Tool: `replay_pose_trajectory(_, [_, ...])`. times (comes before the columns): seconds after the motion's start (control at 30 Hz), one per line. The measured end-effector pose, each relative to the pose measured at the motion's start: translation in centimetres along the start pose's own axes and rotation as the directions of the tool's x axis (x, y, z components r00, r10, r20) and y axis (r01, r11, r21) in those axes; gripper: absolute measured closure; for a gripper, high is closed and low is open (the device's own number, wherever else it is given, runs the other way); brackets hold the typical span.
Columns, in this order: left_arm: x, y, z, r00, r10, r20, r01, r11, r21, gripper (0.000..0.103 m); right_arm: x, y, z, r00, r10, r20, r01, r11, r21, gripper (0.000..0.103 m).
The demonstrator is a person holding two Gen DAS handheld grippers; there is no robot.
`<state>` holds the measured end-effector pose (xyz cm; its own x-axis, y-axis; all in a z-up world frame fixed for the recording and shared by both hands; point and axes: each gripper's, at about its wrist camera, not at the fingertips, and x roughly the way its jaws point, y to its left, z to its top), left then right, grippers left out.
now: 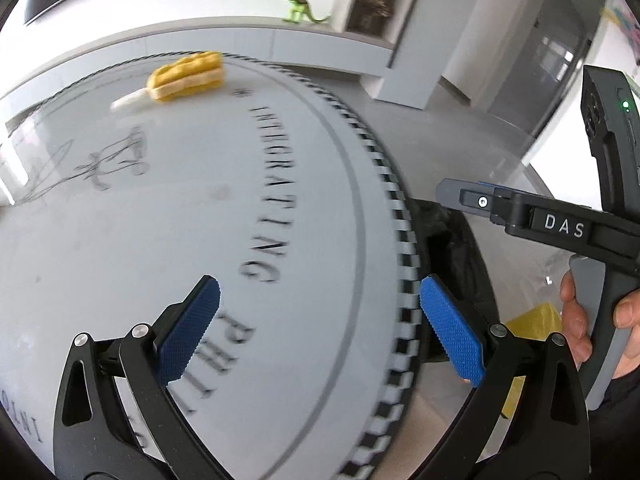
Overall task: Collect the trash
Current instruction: 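Move both open tools back over the table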
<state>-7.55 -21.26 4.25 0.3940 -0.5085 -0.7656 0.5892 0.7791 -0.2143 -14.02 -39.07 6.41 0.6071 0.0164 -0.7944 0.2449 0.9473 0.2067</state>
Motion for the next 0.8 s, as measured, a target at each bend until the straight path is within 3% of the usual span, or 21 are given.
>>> replay_pose_trajectory(0.2, [-1.0,4.6,-0.6,0.999,0.047,0.012,-0.046,0.995,-0.091,0.006,2.5,4.5,1.8,0.999,0.039,-0.021,-0.04,0.998,-0.056,0.035])
replay_pose_trajectory(0.57, [-2.1,14.2,-0.5,0.984,0.177,0.011,-0.169,0.955,-0.244,0.006,7.2,10.8,6.2,0.998,0.055,-0.032,-0.058,0.992,-0.114,0.031])
replay_pose_trajectory(0.8, [-3.0,18.4,0.8,0.972,0.234,0.026,-0.218,0.936,-0.277,0.006,11.2,12.5,9.0,0.994,0.073,-0.077,-0.076,0.996,-0.047,0.025])
